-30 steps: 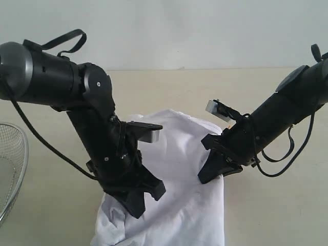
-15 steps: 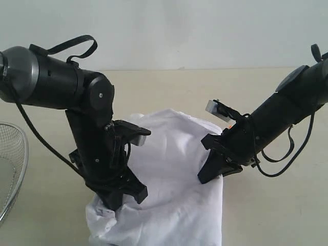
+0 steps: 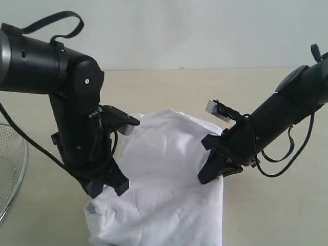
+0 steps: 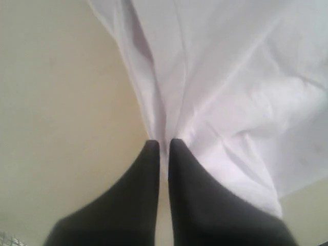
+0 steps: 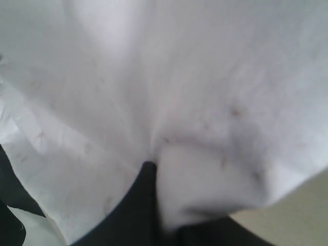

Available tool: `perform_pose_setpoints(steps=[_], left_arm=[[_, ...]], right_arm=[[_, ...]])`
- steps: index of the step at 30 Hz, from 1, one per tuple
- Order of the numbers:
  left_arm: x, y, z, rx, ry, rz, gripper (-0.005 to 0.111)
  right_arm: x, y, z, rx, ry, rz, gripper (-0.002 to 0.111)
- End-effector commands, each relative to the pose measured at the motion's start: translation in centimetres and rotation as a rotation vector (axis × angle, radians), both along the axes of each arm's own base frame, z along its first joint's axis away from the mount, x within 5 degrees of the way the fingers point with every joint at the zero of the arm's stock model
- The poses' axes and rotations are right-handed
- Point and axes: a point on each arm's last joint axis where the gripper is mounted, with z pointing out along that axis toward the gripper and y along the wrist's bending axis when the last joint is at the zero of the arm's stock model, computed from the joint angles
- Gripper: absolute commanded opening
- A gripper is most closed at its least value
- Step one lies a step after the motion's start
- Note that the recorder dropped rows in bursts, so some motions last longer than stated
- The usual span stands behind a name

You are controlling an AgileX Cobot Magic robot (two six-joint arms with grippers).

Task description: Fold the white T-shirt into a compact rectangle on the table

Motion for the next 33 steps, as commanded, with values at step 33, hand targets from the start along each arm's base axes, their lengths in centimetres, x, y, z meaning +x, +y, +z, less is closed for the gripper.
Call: perform_pose_setpoints(steps=[33], left_arm=[[-1.1, 1.4, 1.3, 0.171, 0.006, -0.044, 0.005]], right_arm=[[-0.2, 0.0, 0.6, 0.007, 0.004, 0.028, 0.0]])
